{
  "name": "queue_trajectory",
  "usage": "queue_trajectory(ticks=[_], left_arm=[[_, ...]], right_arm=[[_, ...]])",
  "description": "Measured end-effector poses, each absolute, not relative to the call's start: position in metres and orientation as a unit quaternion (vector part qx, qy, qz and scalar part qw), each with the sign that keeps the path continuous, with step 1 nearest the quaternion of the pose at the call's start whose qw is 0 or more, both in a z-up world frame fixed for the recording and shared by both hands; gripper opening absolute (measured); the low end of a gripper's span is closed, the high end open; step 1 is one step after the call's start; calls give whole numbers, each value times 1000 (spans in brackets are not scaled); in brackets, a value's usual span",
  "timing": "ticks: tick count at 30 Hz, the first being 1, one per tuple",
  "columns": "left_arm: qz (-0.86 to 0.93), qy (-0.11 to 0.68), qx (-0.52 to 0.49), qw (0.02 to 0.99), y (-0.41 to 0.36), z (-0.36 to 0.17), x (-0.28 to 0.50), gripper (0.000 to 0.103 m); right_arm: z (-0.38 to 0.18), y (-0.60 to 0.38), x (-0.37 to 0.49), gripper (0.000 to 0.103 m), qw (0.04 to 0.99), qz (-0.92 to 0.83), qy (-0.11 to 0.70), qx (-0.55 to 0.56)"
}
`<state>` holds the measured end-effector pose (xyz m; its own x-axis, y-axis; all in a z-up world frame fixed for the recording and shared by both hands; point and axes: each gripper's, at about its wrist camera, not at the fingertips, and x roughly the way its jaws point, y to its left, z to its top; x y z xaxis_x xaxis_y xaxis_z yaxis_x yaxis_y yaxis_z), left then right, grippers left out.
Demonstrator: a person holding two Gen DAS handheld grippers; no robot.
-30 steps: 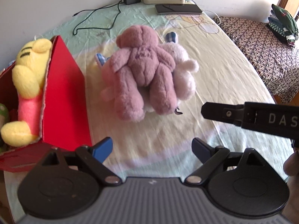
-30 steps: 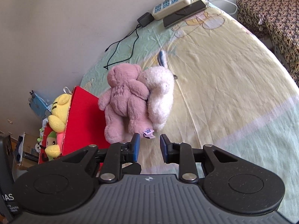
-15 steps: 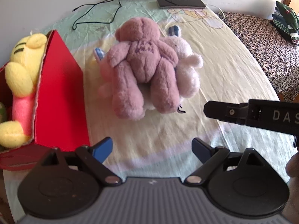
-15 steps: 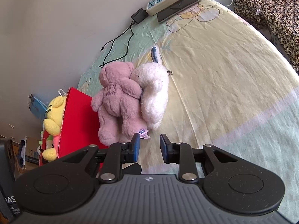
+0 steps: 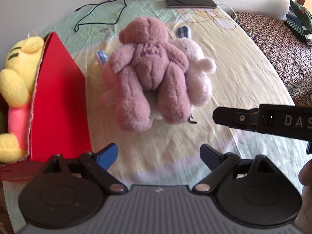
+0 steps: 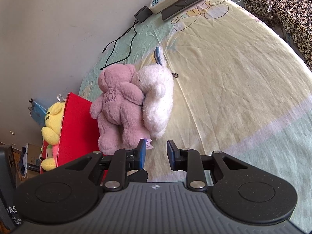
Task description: Organize objects
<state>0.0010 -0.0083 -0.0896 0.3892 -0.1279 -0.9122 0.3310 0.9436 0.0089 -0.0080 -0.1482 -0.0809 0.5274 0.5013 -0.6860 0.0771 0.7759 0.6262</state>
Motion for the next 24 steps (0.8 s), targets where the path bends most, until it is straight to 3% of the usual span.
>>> queue_trajectory(ticks=[13, 20, 24], left_arm=[[-176, 483, 65, 855, 3, -71, 29, 91], [-188, 495, 23, 848, 11, -74, 53, 90], [-207, 495, 1, 844, 14, -74, 63, 90]], right_arm=[[-69, -141, 32, 27, 832, 171, 445, 285], [-71, -131, 59, 29, 834, 193, 438, 274], [-78, -126, 74, 38, 835, 193, 439, 268]])
